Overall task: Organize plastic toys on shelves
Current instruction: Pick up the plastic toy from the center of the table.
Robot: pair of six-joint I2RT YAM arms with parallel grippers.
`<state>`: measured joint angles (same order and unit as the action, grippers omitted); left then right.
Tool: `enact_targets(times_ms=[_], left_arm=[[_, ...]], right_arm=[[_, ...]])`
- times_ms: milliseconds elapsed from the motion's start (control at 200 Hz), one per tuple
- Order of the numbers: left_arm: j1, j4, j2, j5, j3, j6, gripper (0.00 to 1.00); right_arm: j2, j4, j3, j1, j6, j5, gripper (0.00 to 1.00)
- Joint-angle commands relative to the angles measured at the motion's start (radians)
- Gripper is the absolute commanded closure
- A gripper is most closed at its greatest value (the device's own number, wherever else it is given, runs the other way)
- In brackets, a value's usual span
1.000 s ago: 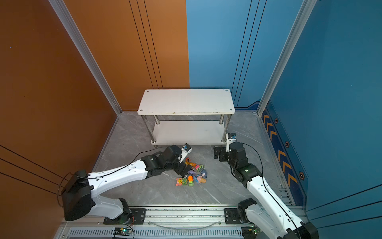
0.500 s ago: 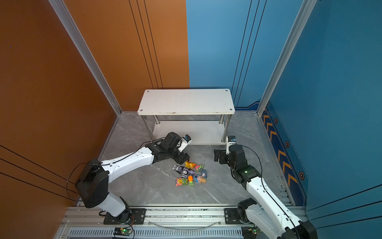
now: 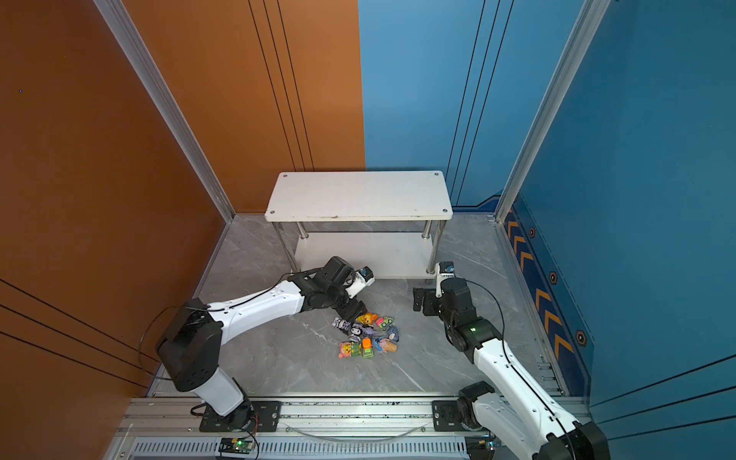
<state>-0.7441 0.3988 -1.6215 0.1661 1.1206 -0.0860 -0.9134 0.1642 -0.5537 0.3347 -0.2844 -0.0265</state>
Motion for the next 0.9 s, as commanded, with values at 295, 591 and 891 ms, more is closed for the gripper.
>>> enact_targets(times_ms=[295,591,891], left_arm=[[-0.029,0.193,0.194,-0.194,-0.157,-0.280,0.16],[0.063,0.232,0.124,-0.122,-0.097,-0.532,0.09],[0.031,0.238,0.018,-0.136,-0.019,-0.648,0.09]], right_arm=[[-0.085,-0.012,-0.026,-0.001,0.011,0.040,0.01],[-0.076,0.008,-0.028,-0.003,0.006,0.038,0.01],[-0.052,0.009,-0.011,-0.013,0.001,0.029,0.01]])
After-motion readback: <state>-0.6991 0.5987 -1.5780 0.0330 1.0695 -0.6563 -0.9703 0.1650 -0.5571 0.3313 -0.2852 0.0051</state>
